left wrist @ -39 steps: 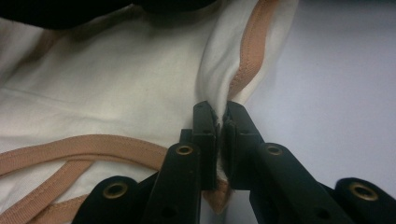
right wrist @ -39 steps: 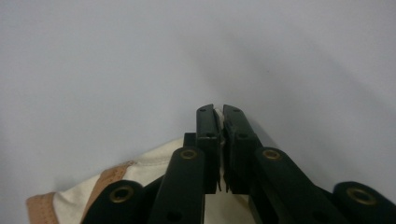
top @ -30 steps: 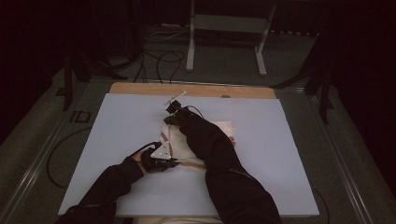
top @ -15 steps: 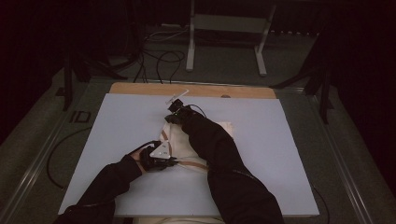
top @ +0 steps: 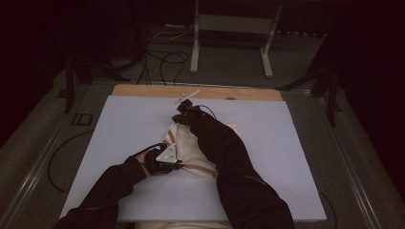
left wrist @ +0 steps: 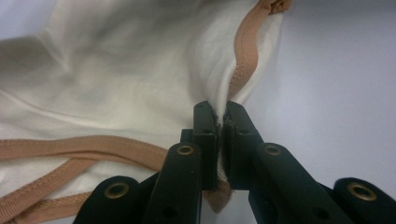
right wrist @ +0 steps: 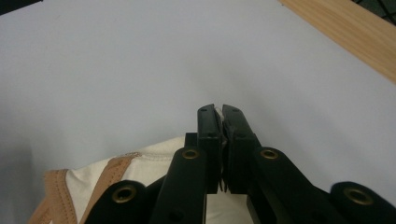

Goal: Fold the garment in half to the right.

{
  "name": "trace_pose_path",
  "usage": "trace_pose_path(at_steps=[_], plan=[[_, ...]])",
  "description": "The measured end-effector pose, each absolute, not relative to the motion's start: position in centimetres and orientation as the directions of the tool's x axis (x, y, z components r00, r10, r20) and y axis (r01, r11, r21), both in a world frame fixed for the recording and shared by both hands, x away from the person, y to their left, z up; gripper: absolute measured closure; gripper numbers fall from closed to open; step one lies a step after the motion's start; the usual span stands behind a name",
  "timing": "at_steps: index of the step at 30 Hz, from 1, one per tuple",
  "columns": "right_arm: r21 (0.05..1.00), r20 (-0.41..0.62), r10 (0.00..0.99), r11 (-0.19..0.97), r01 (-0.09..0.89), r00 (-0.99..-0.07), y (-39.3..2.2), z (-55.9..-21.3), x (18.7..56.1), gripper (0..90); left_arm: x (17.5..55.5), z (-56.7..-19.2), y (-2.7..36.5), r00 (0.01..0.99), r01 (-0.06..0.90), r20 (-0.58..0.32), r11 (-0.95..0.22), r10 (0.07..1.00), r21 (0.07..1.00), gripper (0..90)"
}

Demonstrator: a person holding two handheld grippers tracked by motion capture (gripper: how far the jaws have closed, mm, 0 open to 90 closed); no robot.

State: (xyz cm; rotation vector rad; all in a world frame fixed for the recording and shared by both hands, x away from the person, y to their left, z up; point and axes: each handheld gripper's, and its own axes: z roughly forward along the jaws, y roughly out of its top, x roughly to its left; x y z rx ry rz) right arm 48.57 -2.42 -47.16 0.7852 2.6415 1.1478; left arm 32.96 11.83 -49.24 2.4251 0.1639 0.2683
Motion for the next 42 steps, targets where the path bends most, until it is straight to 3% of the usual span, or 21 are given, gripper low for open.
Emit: trace_pose_path(at_steps=[42], plan=[[0.768,0.060,0.575,0.496,0.406,-0.816,-8.6,-44.4,47.2,87.7,33.6,-45.9,6.7,0.987,-0.046,0.152,-0.822,0.049,0.567,85.5]])
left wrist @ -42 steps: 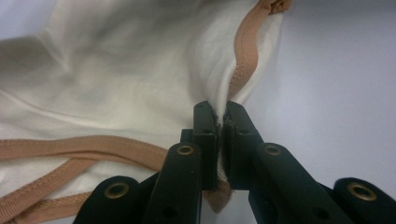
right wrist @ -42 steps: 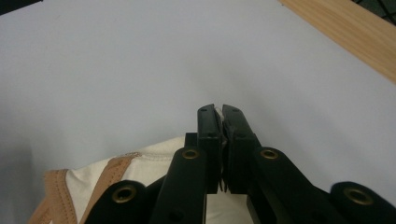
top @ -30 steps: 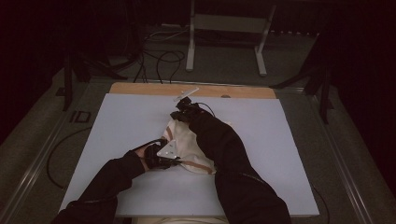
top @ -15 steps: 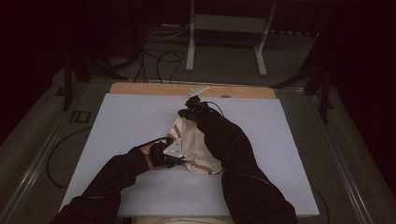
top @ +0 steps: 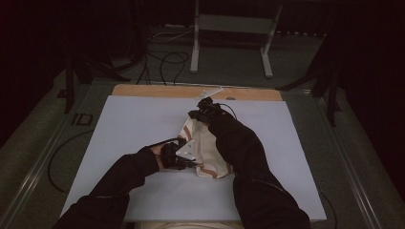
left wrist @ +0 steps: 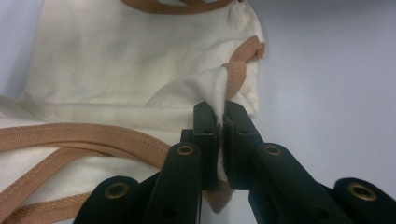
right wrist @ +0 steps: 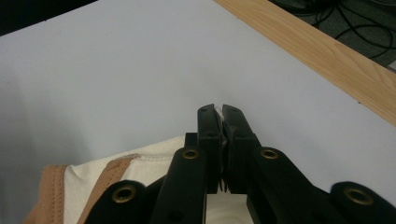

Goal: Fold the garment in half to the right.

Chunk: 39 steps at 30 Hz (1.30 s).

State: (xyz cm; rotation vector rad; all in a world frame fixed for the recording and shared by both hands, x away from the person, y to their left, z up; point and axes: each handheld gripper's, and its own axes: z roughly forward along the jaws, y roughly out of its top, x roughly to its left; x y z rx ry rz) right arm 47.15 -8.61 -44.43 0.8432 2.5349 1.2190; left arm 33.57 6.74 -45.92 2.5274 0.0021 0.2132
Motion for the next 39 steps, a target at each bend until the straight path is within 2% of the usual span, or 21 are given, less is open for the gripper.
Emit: trace_pose_path(at_steps=[13,39], plan=[[0.780,0.049,0.582,0.485,0.396,-0.812,-10.4,-43.7,46.7,87.7,33.6,-45.4,4.8,0.987,-0.078,0.158,-0.828,0.013,0.555,85.5],[0.797,0.053,0.621,0.446,0.408,-0.782,-14.7,-43.7,45.6,87.6,34.1,-46.0,1.3,0.993,-0.090,0.114,-0.839,-0.033,0.536,85.3]])
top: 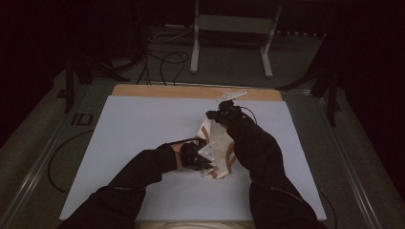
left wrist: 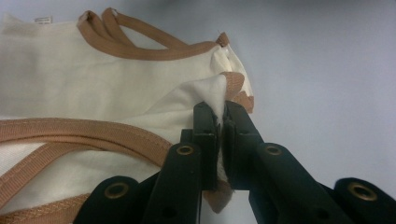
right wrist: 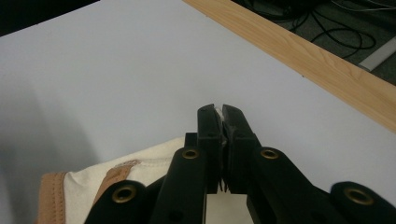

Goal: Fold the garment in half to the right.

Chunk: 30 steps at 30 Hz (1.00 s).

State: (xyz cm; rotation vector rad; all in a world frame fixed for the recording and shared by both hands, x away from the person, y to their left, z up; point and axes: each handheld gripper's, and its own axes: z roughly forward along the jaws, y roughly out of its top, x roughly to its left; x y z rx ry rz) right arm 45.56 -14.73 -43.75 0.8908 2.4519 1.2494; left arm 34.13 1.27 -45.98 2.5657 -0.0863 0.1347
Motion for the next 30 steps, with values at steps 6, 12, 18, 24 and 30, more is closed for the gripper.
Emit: trace_pose_path(at_steps=[6,12,18,24,30], plan=[[0.799,0.058,0.631,0.435,0.415,-0.774,-15.7,-44.1,45.4,87.6,34.2,-45.9,0.3,0.992,-0.102,0.112,-0.849,-0.051,0.519,85.3],[0.804,0.062,0.645,0.420,0.421,-0.762,-16.8,-44.4,45.2,87.6,34.2,-45.9,-0.2,0.993,-0.108,0.100,-0.856,-0.067,0.506,85.2],[0.805,0.045,0.656,0.423,0.416,-0.753,-17.6,-44.7,45.0,87.6,34.3,-45.8,-0.7,0.993,-0.113,0.091,-0.864,-0.078,0.491,85.2],[0.805,0.051,0.665,0.414,0.424,-0.745,-18.7,-45.2,44.9,87.6,34.5,-45.8,-1.4,0.993,-0.111,0.079,-0.868,-0.082,0.485,85.1],[0.808,0.067,0.678,0.394,0.439,-0.732,-19.7,-46.0,45.0,87.6,34.7,-46.0,-2.2,0.995,-0.103,0.065,-0.869,-0.082,0.483,85.0]])
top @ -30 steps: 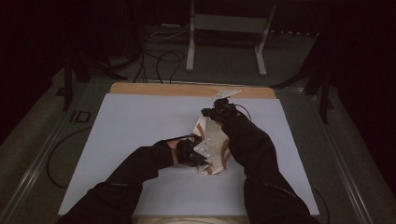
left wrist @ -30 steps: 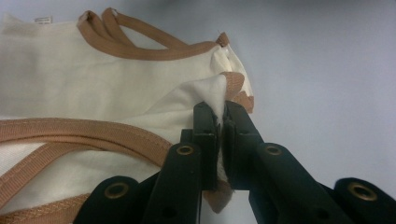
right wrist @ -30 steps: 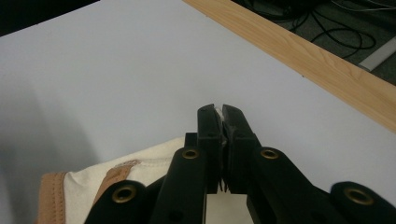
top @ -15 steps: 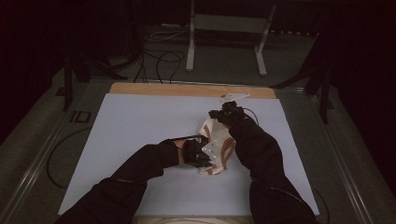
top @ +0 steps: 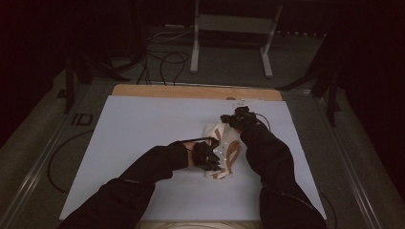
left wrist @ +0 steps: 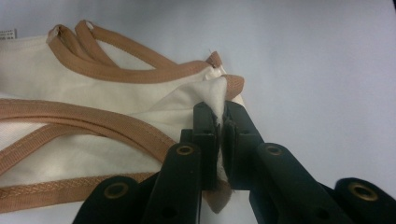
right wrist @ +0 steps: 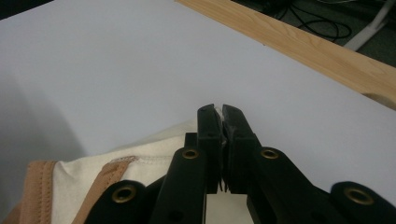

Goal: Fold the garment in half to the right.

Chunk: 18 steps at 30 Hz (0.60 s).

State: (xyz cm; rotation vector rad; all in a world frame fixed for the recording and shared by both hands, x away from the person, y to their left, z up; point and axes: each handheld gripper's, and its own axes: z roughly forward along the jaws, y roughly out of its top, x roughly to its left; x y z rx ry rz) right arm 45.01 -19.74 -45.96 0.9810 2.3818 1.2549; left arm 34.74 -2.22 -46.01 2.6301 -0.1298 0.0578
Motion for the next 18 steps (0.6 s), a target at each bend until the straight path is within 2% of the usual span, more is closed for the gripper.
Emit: trace_pose_path(at_steps=[18], plan=[[0.791,0.097,0.709,0.371,0.487,-0.698,-21.1,-48.7,45.2,87.5,34.9,-47.9,-3.5,0.997,-0.077,0.040,-0.867,-0.066,0.492,81.4]])
